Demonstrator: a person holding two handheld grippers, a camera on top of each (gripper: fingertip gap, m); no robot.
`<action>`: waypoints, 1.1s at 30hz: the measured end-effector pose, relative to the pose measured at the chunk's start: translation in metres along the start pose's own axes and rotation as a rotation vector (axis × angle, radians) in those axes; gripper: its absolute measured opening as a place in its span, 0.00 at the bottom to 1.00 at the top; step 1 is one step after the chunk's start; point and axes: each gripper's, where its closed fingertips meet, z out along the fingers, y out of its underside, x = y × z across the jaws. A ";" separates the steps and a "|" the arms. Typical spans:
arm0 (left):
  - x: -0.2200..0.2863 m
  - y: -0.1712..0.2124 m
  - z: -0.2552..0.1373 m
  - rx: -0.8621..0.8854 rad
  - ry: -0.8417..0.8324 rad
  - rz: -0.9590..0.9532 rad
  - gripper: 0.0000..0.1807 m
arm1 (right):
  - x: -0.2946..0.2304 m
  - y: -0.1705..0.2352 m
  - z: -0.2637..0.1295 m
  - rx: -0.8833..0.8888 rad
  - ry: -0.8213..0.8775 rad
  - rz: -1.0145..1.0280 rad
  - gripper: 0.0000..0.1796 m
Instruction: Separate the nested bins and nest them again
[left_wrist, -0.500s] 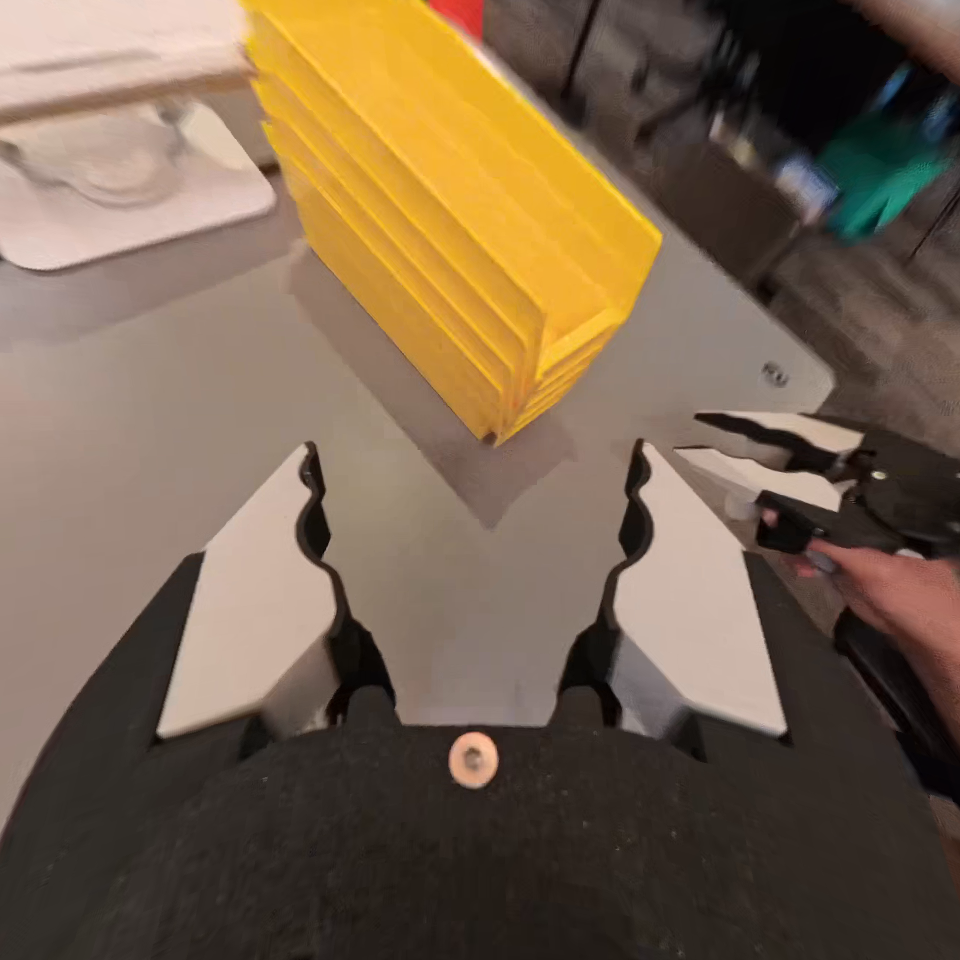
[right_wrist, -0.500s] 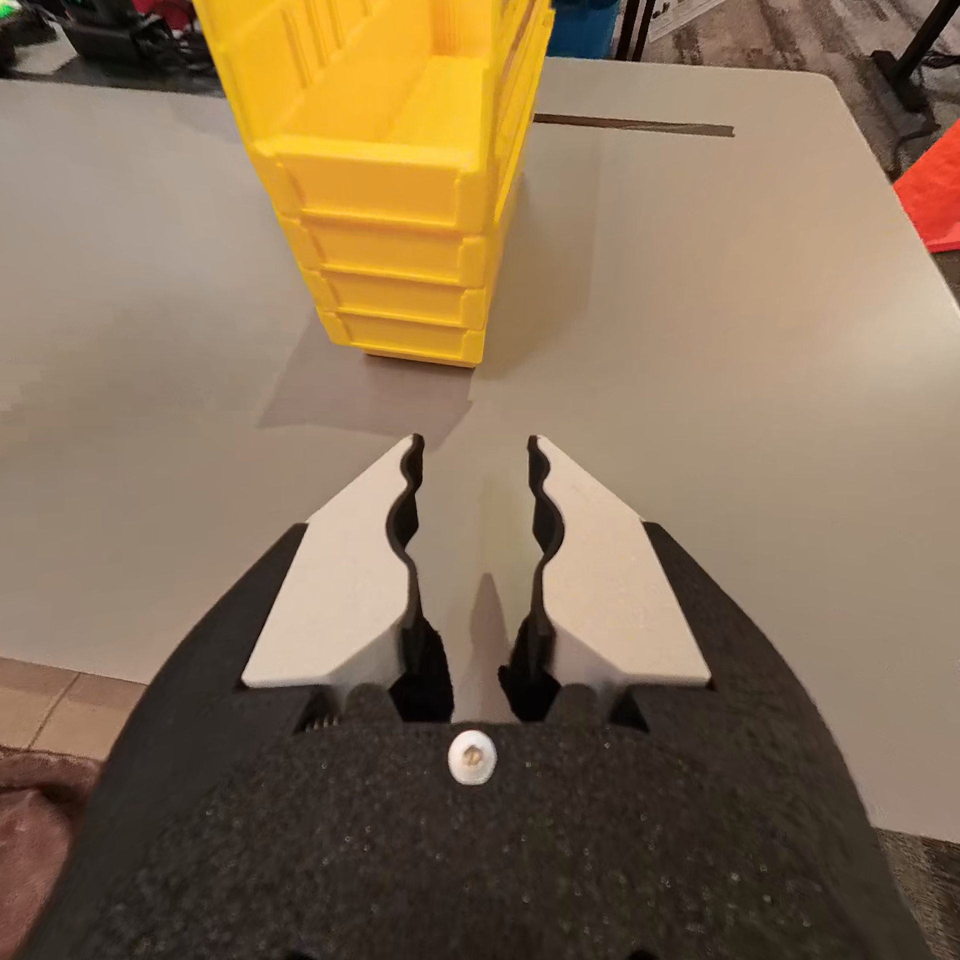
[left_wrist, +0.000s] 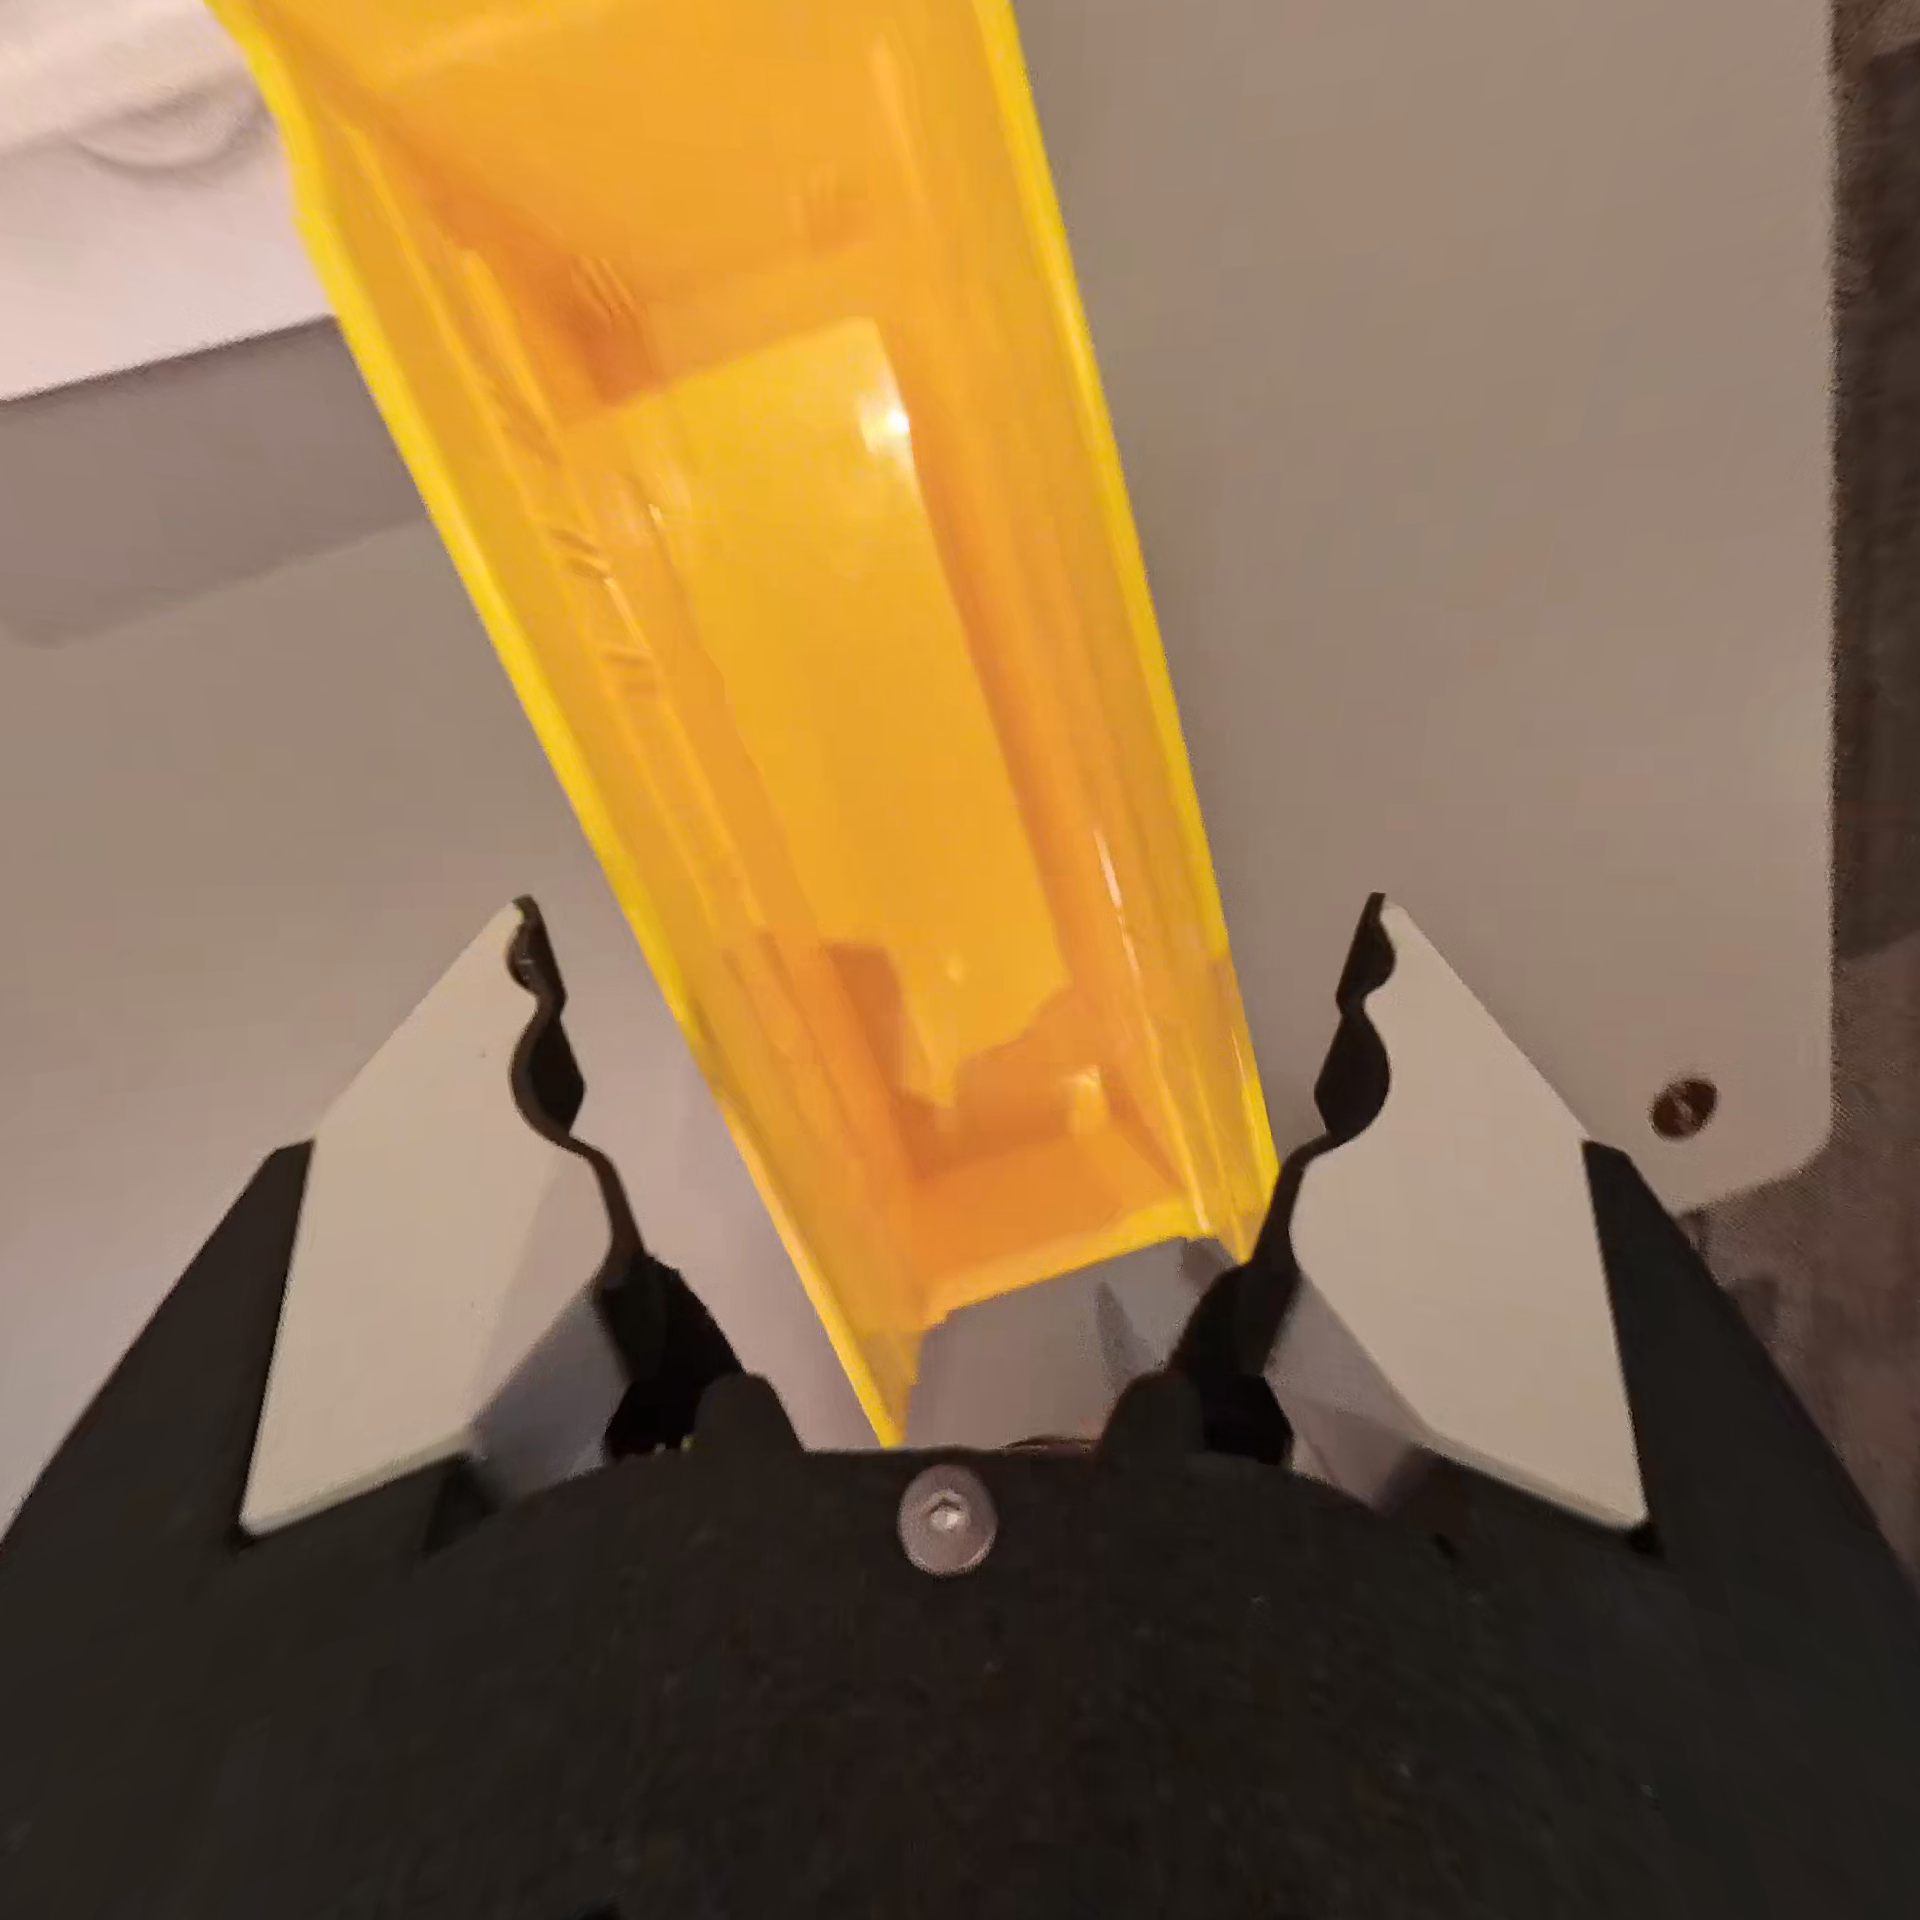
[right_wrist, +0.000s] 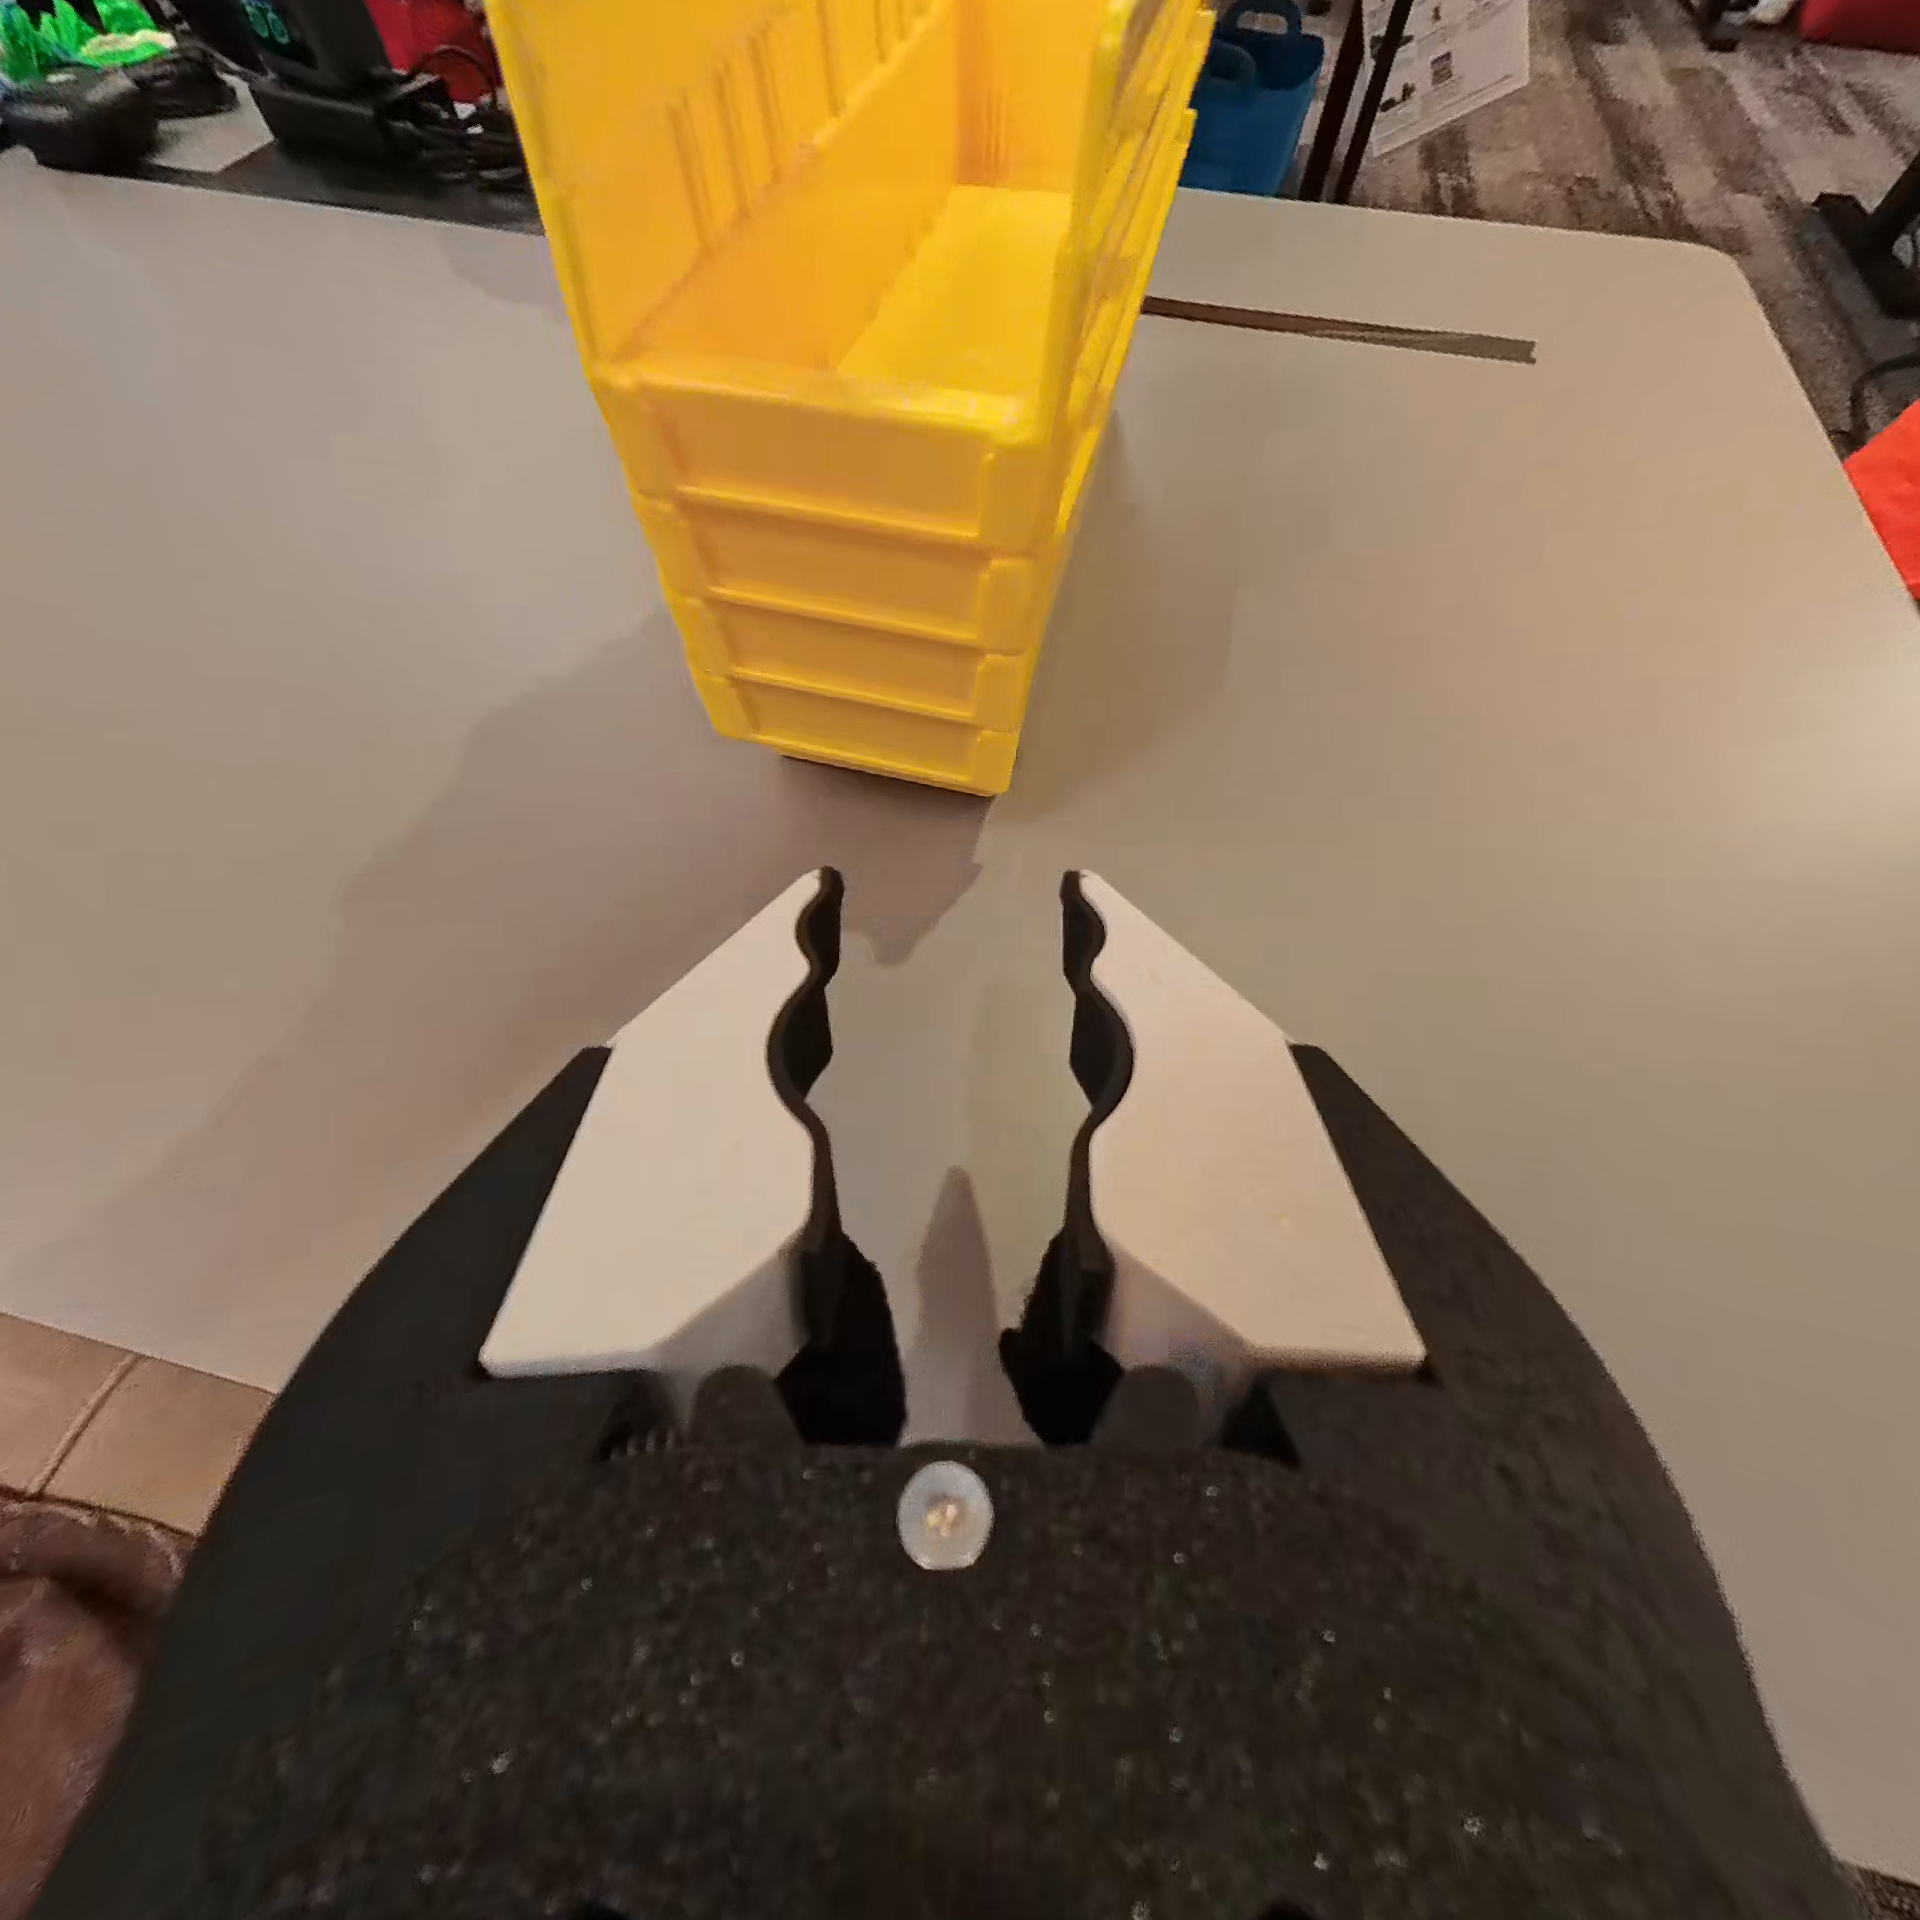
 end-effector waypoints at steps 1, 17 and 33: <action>-0.004 -0.006 0.003 -0.009 -0.025 -0.009 0.79 | -0.001 0.000 0.001 -0.002 -0.001 -0.009 0.24; -0.013 -0.006 0.016 -0.151 -0.076 -0.044 0.51 | -0.010 -0.006 0.009 -0.008 -0.039 -0.030 0.23; -0.004 0.006 0.008 -0.236 -0.080 -0.037 0.50 | -0.002 -0.004 0.004 -0.010 -0.022 -0.008 0.23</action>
